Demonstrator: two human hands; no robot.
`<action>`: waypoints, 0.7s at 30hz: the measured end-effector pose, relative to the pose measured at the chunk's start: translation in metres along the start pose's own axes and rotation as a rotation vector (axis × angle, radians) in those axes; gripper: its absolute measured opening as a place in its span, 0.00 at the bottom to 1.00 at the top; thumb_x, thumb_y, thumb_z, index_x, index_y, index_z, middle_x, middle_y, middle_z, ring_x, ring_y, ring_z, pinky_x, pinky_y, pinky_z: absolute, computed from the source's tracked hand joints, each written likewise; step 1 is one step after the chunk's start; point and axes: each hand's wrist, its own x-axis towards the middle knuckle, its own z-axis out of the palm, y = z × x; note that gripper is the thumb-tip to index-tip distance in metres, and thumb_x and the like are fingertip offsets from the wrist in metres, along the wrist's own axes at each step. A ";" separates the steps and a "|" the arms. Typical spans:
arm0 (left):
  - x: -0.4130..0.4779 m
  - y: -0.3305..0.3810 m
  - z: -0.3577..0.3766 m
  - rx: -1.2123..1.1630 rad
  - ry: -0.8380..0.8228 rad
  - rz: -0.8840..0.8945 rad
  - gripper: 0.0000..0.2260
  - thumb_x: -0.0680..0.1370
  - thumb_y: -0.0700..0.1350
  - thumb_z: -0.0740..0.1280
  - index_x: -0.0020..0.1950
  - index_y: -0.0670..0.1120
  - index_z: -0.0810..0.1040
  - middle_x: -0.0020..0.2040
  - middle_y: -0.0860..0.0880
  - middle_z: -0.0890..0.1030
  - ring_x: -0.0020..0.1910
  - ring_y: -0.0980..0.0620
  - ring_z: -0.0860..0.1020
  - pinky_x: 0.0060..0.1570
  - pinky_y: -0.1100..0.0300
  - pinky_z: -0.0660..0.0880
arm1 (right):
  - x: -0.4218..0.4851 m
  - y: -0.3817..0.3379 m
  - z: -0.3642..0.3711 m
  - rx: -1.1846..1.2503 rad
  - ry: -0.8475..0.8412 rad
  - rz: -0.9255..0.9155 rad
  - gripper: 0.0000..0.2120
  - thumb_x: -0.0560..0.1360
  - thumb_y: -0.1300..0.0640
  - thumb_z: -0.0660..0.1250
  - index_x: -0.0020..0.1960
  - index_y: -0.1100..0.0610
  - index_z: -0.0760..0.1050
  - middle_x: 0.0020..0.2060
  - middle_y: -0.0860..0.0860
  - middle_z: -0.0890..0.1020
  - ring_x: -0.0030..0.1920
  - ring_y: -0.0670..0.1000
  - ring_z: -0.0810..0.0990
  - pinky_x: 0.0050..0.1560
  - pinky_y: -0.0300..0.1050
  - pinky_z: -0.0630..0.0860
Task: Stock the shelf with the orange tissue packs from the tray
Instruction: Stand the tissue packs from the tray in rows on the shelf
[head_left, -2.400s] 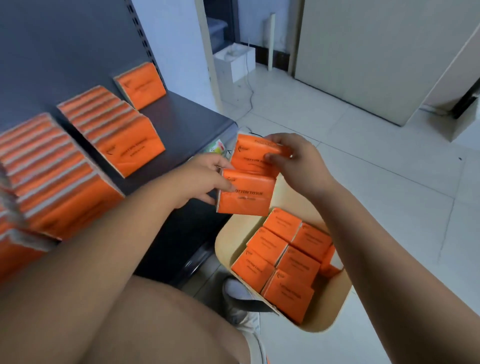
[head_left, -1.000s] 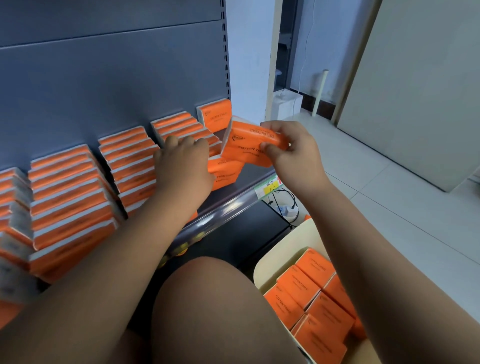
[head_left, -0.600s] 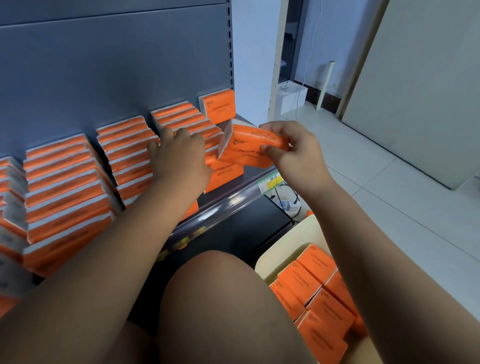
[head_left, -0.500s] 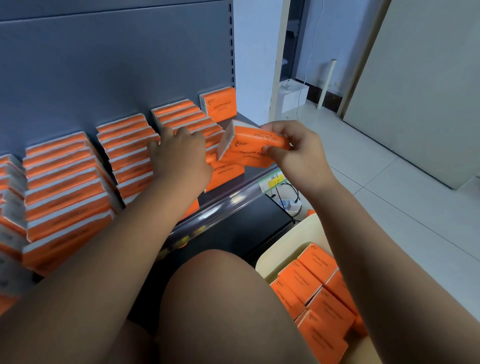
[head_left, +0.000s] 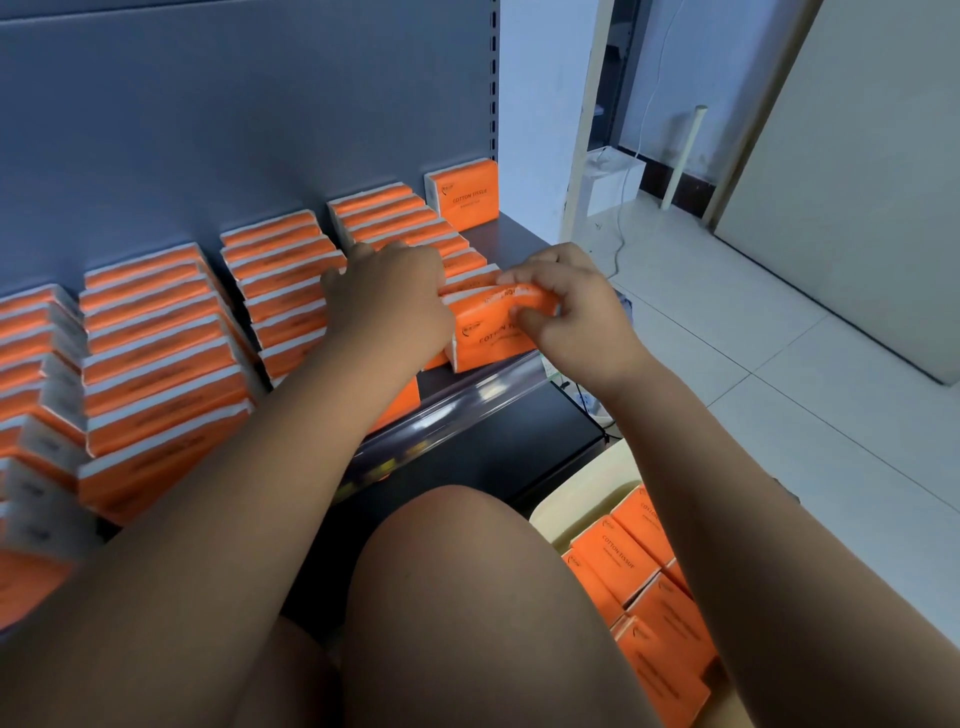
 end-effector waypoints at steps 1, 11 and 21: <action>-0.001 0.000 0.000 -0.030 0.018 0.013 0.11 0.79 0.43 0.66 0.59 0.50 0.82 0.60 0.46 0.80 0.65 0.40 0.72 0.67 0.37 0.70 | 0.000 0.001 0.003 0.007 0.001 -0.014 0.17 0.73 0.69 0.70 0.59 0.55 0.84 0.54 0.49 0.74 0.55 0.34 0.73 0.55 0.25 0.69; -0.001 -0.002 0.008 0.038 -0.025 0.099 0.19 0.77 0.60 0.69 0.63 0.53 0.78 0.63 0.49 0.79 0.65 0.42 0.73 0.68 0.37 0.66 | -0.004 0.012 0.025 -0.030 0.064 -0.058 0.17 0.73 0.67 0.73 0.58 0.53 0.85 0.57 0.52 0.72 0.60 0.48 0.73 0.56 0.31 0.71; -0.006 0.003 0.009 0.043 -0.027 0.113 0.18 0.76 0.48 0.70 0.66 0.49 0.78 0.63 0.47 0.77 0.63 0.42 0.75 0.66 0.39 0.70 | -0.016 -0.006 0.033 -0.019 0.149 0.092 0.25 0.72 0.61 0.73 0.68 0.51 0.74 0.62 0.49 0.73 0.61 0.49 0.77 0.62 0.52 0.79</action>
